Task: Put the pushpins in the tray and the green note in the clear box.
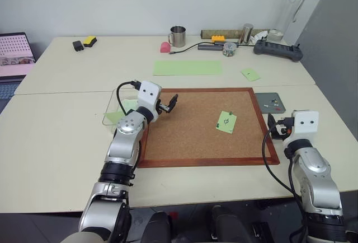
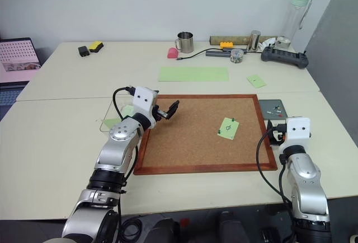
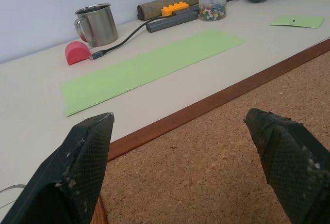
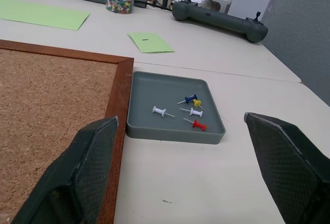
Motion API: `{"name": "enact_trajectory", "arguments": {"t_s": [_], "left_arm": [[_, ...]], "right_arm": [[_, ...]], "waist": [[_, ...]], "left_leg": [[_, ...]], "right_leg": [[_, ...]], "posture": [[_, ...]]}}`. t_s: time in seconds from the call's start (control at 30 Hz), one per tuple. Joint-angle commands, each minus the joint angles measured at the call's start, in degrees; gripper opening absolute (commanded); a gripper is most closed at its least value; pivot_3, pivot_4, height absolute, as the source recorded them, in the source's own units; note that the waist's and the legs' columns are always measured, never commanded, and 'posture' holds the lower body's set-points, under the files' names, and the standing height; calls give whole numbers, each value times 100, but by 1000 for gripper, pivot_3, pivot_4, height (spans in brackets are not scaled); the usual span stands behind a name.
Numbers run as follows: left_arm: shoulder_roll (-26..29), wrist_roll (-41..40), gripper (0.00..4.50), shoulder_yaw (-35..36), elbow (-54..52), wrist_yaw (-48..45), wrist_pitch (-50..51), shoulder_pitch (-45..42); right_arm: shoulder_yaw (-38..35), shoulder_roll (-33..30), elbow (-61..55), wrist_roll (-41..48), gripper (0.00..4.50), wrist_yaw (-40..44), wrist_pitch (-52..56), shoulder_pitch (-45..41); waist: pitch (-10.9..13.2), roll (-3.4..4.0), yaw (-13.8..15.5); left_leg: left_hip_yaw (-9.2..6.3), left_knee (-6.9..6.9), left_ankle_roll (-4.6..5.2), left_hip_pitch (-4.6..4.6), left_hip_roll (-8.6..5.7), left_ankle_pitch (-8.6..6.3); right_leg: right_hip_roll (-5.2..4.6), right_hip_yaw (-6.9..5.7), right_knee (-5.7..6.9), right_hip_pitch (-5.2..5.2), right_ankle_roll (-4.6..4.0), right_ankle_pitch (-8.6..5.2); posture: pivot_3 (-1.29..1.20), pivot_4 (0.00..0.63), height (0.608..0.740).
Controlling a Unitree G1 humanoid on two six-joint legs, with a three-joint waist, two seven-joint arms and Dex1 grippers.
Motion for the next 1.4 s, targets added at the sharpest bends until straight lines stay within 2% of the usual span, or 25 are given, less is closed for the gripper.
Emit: {"name": "enact_trajectory", "arguments": {"t_s": [0.03, 1.4], "left_arm": [[19, 50, 4337, -40, -264, 59, 3, -51], [-60, -209, 4337, 44, -303, -105, -10, -26]], "right_arm": [[-137, -76, -266, -2, 4140, -4, -49, -40], [-136, -85, -296, -6, 4140, -13, -32, -47]], "waist": [[0, 0, 0], [0, 0, 0]], "left_leg": [[0, 0, 0, 0, 0, 0], [0, 0, 0, 0, 0, 0]], "right_leg": [[0, 0, 0, 0, 0, 0], [0, 0, 0, 0, 0, 0]], "posture": [[0, 150, 740], [0, 150, 740]]}}
